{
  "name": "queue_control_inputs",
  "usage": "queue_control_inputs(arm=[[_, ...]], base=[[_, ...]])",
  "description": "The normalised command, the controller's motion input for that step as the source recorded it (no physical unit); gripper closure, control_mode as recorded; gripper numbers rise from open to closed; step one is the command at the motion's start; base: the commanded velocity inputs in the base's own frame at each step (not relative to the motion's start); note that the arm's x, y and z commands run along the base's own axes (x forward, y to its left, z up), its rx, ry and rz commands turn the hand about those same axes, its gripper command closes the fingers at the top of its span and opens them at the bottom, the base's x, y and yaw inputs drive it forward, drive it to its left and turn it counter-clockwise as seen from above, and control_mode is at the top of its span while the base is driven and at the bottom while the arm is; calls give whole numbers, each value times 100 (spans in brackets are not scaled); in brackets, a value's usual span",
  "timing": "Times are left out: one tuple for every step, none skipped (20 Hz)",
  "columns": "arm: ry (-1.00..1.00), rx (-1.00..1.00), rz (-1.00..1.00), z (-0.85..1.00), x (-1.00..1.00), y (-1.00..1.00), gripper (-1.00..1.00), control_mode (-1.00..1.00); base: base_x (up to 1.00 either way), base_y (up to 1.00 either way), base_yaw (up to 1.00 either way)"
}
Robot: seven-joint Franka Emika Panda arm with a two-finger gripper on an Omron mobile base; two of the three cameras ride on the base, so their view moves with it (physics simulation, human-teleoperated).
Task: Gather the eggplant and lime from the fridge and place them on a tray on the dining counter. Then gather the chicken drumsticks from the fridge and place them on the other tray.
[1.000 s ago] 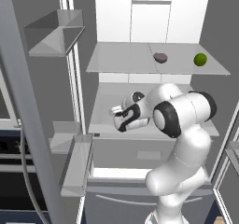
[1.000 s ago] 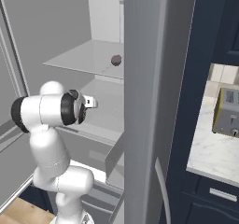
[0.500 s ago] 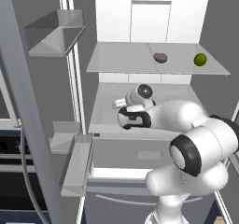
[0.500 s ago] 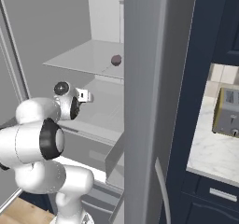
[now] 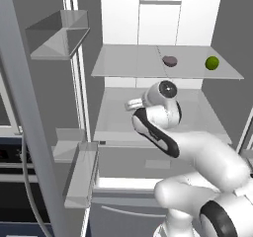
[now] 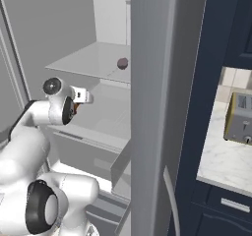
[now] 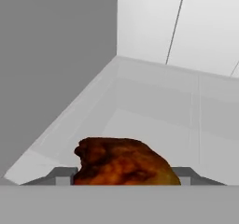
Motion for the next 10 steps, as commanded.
queue_control_inputs(arm=[[0,0,0,68,-82,-17,100,-100],[0,-2,0,65,-77,-9,100,-100],[0,-3,0,69,-70,-9,100,-100],[0,-4,0,72,-60,-7,100,-100],[0,-4,0,73,-58,-6,100,-100],[0,-5,0,76,-53,-5,100,-100],[0,-5,0,80,-51,-4,100,-100],[1,-7,0,81,-52,-1,100,-100],[5,-7,0,85,-52,-1,100,-100],[6,-8,0,82,-54,-1,100,-100]], base=[[0,0,0],[0,0,0],[0,0,0],[0,0,0],[0,0,0],[0,0,0],[0,0,0],[0,0,0],[0,0,0],[0,0,0]])
